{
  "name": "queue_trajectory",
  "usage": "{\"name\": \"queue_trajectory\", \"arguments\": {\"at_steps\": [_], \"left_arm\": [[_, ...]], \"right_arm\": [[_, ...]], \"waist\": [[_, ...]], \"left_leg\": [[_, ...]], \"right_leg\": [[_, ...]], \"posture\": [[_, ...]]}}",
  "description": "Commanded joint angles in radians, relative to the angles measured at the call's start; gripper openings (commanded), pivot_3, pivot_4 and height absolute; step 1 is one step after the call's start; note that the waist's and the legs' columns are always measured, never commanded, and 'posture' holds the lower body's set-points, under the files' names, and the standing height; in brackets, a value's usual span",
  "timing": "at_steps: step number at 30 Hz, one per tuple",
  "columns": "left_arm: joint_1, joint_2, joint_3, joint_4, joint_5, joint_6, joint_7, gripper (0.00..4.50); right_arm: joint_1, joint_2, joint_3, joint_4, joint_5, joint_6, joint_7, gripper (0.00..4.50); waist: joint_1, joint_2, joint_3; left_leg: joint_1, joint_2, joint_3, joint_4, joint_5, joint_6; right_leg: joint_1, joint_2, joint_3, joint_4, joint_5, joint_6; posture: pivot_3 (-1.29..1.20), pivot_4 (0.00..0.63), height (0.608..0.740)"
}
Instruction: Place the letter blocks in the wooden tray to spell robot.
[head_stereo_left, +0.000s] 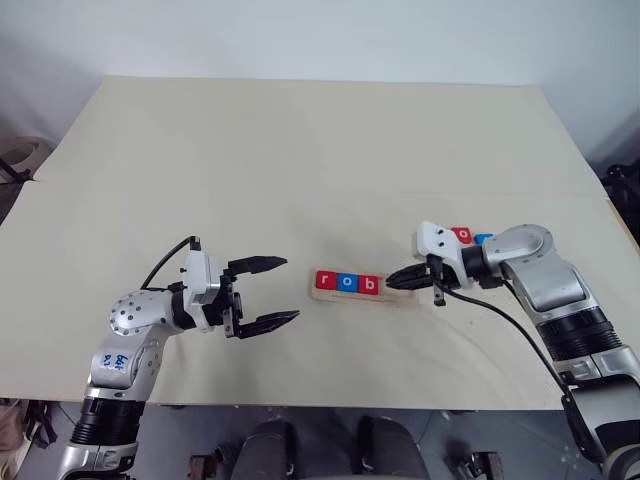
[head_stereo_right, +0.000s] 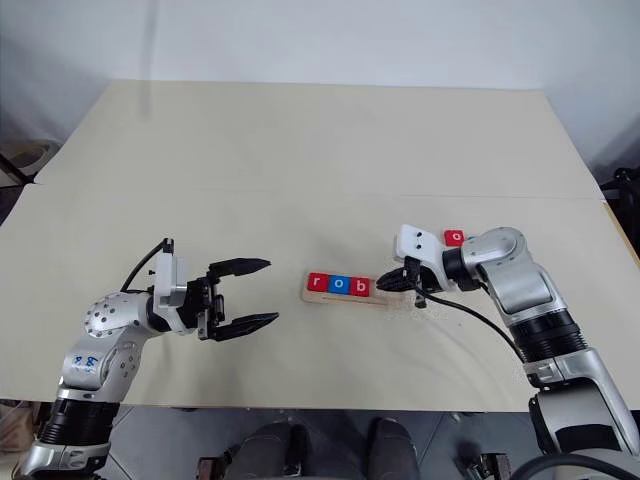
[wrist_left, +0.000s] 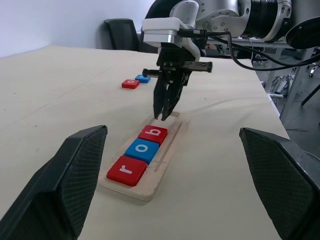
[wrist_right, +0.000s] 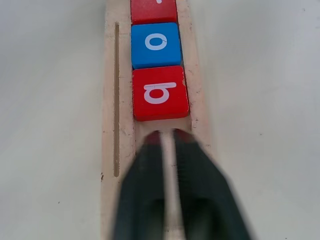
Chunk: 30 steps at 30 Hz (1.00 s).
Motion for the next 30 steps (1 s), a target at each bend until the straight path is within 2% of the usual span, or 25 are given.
{"name": "queue_trajectory", "arguments": {"at_steps": [1, 21, 27, 30], "left_arm": [[-0.005, 0.002, 0.005, -0.019, -0.004, -0.017, -0.004, 4.50], [0.002, 0.003, 0.008, -0.034, -0.003, -0.013, 0.017, 4.50], [-0.009, 0.002, 0.001, -0.015, -0.005, -0.010, 0.004, 4.50], [-0.019, 0.000, -0.002, 0.000, -0.005, -0.010, -0.004, 4.50]], "right_arm": [[-0.011, 0.015, 0.005, 0.003, -0.012, -0.027, -0.012, 0.02], [-0.024, 0.045, 0.012, -0.010, -0.019, -0.027, -0.021, 0.02], [0.047, -0.029, -0.113, -0.077, 0.045, 0.004, -0.052, 0.02], [0.131, -0.063, -0.207, -0.143, 0.109, 0.045, -0.074, 0.59]], "waist": [[0.000, 0.000, 0.000], [0.000, 0.000, 0.000], [0.006, 0.000, 0.000], [0.007, 0.000, 0.000]], "left_leg": [[0.000, 0.000, 0.000, 0.000, 0.000, 0.000], [0.000, 0.000, 0.000, 0.000, 0.000, 0.000], [0.000, 0.000, -0.001, 0.001, 0.000, 0.000], [0.000, 0.000, -0.001, 0.001, 0.000, 0.000]], "right_leg": [[0.000, 0.000, 0.000, 0.000, 0.000, 0.000], [0.000, 0.000, 0.000, 0.000, 0.000, 0.000], [0.001, 0.000, 0.000, 0.000, 0.000, 0.000], [0.001, 0.000, -0.001, 0.000, 0.000, 0.000]], "posture": [[0.00, 0.150, 0.740], [0.00, 0.150, 0.740], [0.00, 0.150, 0.740], [0.00, 0.150, 0.740]]}}
